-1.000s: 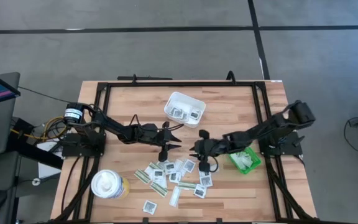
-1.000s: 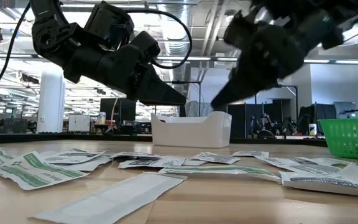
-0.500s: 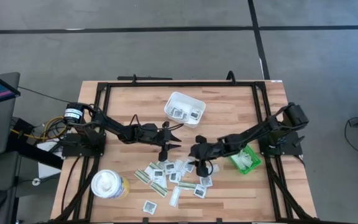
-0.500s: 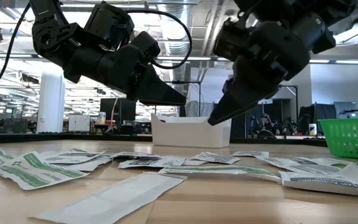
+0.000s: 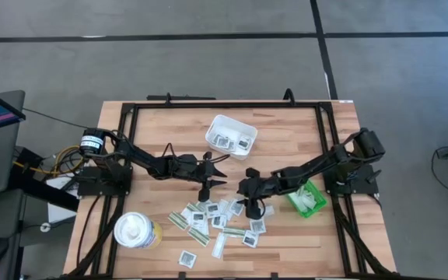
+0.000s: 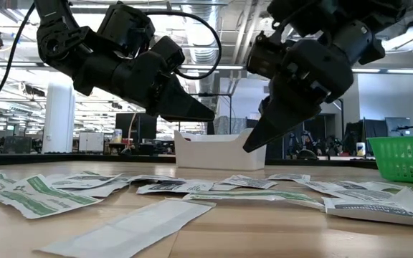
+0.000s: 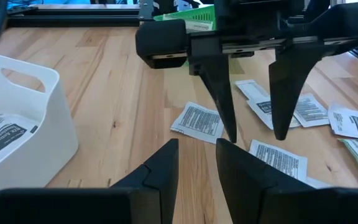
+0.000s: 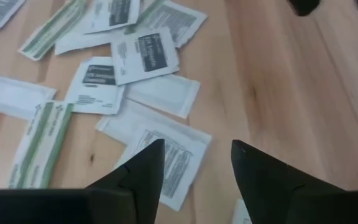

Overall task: Pick & Place First Aid Supplies
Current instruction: Put the towelette pack into the white bin

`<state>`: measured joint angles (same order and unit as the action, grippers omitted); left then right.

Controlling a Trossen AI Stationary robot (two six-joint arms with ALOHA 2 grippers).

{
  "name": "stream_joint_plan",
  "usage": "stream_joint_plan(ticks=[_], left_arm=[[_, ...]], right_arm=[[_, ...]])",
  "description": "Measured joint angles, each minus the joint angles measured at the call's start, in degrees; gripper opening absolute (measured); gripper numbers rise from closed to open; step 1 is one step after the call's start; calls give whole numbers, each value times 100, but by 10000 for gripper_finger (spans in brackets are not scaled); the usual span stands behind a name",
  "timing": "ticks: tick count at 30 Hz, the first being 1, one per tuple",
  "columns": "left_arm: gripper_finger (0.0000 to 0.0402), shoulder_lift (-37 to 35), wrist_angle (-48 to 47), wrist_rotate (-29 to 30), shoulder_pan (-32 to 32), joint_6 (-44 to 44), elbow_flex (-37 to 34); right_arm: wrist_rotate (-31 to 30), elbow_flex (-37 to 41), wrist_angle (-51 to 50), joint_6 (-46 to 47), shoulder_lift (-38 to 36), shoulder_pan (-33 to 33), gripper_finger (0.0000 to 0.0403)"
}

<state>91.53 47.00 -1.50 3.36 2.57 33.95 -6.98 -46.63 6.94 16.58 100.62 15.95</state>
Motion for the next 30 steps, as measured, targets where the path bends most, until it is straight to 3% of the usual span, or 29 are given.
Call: stream_joint_plan(ticks=[30], left_arm=[[108,0,-32,0,9,12,4]], right_arm=[[267,-15,405,0,732,-267,147]])
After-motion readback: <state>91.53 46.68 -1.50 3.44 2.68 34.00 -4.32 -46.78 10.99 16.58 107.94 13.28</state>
